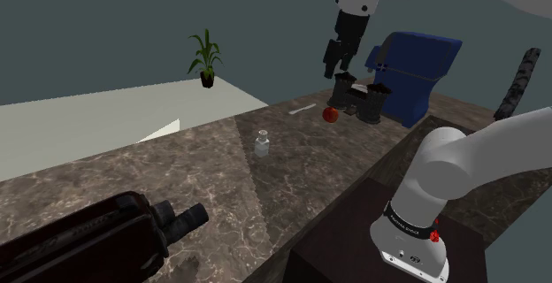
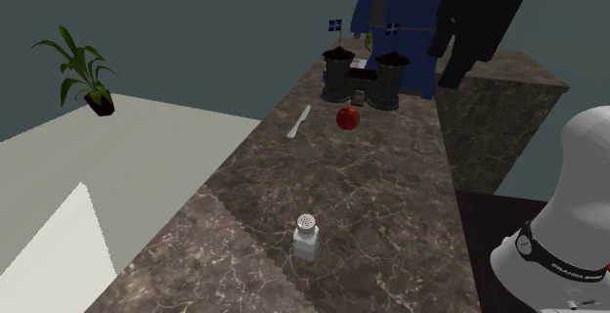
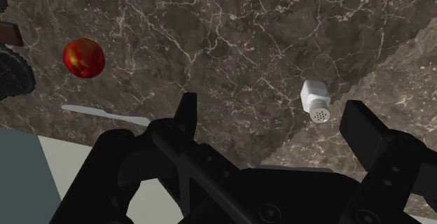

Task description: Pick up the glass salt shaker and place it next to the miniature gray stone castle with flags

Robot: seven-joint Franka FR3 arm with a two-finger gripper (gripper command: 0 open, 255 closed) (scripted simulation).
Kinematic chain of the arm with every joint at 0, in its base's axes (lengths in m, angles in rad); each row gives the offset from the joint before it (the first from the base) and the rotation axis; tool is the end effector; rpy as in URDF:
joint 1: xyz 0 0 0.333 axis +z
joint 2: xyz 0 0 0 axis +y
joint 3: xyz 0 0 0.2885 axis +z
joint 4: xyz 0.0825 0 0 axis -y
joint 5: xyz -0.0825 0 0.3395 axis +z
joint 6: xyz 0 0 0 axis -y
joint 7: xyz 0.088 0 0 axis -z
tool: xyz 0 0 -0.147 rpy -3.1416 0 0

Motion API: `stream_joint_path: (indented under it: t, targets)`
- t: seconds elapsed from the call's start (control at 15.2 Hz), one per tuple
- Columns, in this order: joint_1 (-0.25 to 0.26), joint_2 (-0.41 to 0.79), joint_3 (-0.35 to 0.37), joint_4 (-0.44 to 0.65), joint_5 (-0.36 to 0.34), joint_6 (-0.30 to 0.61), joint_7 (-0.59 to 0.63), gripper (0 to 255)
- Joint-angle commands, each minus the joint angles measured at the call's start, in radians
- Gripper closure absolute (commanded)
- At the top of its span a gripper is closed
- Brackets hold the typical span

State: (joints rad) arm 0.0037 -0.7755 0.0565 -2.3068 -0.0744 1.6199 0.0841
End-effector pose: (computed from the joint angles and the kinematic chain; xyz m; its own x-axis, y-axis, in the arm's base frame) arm 0.2935 0.0111 0.5544 0.9948 -0.0326 0.0966 -0.0428 -0.9935 0.1059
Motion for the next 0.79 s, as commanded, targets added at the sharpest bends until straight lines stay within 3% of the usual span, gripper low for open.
stream_joint_path:
  t: [0.0, 0.73]
  targets:
    - [0.0, 0.0, 0.0, 0.0, 0.0, 0.0, 0.0, 0]
    - [0.004, 0.231, 0.115, -0.127, 0.032, 0.339, 0.18, 0]
